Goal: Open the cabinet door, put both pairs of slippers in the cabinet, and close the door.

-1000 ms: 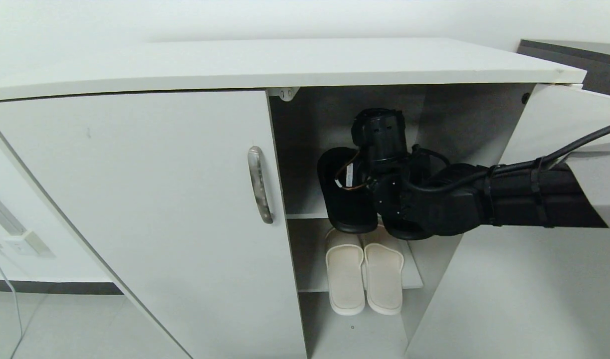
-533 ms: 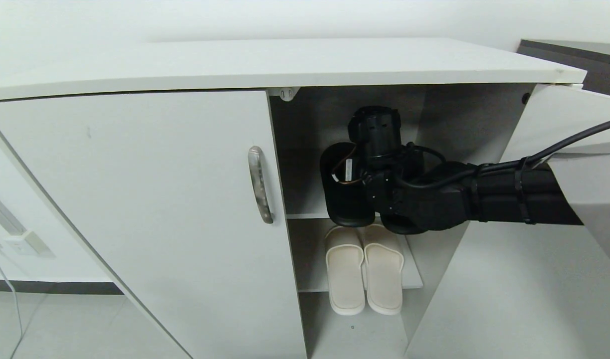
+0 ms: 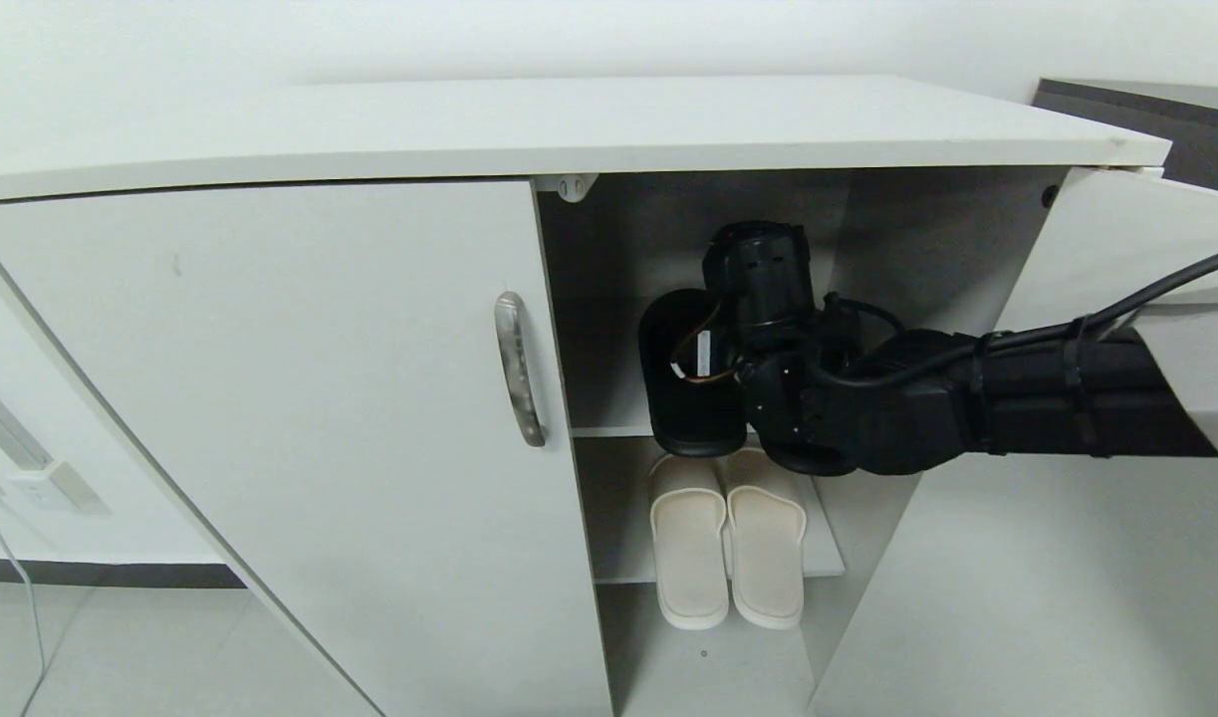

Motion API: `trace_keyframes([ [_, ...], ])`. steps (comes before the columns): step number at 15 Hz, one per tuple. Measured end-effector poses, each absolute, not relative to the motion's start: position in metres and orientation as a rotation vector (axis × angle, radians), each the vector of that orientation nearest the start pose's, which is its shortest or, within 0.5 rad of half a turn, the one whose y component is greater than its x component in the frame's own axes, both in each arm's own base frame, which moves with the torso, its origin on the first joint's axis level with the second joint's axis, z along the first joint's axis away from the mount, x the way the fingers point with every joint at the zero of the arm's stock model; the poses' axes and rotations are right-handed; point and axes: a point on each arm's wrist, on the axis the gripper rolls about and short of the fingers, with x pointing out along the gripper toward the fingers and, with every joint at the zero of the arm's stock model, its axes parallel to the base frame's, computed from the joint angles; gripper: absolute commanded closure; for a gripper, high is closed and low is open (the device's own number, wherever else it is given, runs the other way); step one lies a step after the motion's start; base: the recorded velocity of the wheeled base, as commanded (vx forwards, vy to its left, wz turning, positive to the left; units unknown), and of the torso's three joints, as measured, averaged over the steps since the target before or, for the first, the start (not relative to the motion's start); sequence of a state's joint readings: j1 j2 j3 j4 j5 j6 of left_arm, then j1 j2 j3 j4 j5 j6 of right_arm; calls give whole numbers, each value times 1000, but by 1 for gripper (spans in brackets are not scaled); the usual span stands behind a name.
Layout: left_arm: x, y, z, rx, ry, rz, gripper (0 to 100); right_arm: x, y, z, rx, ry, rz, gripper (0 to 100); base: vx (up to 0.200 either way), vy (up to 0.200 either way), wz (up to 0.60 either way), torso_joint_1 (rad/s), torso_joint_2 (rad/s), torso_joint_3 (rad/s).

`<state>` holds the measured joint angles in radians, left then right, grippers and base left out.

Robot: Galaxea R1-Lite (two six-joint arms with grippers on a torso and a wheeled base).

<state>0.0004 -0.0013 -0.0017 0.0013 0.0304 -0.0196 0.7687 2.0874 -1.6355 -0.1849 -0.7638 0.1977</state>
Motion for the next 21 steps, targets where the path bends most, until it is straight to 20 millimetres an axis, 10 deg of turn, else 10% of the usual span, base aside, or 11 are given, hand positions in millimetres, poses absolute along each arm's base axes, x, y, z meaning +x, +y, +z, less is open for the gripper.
trace_keyframes([
  [11,-23,1,76,-20,-2,31,100,216,258,238,60,206,219,0,0,0,0,0,0,0],
  [21,-23,1,76,-19,-1,30,100,196,241,231,73,125,311,0,-60,0,0,2,0,1],
])
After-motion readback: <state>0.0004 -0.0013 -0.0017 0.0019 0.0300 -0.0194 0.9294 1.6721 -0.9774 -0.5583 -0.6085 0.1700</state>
